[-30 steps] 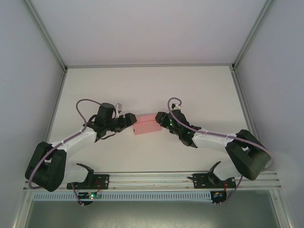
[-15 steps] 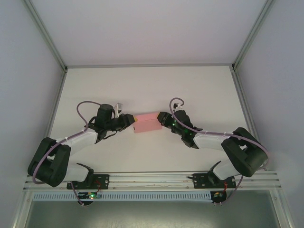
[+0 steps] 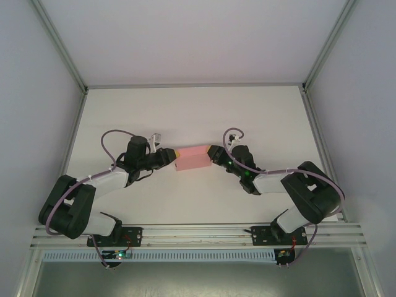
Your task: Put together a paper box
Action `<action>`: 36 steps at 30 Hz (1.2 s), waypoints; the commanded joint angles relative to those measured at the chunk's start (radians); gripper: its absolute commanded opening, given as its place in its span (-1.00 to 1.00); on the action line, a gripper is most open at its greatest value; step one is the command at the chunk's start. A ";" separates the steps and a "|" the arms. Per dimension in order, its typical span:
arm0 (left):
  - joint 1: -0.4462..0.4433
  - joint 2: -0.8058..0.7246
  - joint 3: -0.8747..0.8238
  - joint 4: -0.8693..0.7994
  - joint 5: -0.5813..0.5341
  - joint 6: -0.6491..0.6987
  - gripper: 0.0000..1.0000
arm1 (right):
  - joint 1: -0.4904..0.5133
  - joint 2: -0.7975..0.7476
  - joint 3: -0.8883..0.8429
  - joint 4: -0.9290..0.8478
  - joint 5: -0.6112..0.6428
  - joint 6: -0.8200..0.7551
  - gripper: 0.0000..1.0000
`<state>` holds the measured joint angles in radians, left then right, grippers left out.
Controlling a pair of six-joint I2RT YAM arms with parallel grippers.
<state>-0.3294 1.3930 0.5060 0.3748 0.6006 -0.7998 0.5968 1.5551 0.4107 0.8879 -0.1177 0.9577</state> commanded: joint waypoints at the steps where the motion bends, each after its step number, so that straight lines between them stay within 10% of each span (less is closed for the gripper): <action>1: 0.020 0.095 -0.064 -0.186 -0.105 0.174 -1.00 | -0.012 0.103 -0.083 -0.222 -0.098 -0.074 -1.00; 8: 0.020 0.120 -0.085 -0.066 -0.057 0.202 -1.00 | -0.020 0.157 -0.091 -0.039 -0.202 -0.167 -1.00; 24: 0.016 0.132 -0.031 -0.054 -0.032 0.184 -1.00 | -0.030 0.118 0.010 -0.271 -0.176 -0.201 -1.00; 27: 0.016 0.133 0.051 -0.157 -0.043 0.193 -0.51 | -0.031 0.098 0.080 -0.392 -0.173 -0.179 -0.87; 36: 0.015 0.071 0.178 -0.336 -0.084 0.238 0.04 | -0.051 0.013 0.225 -0.531 -0.175 -0.153 -0.50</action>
<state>-0.3077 1.4731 0.6807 0.2146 0.5663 -0.6167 0.5323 1.5719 0.6285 0.5766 -0.2150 0.8131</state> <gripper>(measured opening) 0.516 0.237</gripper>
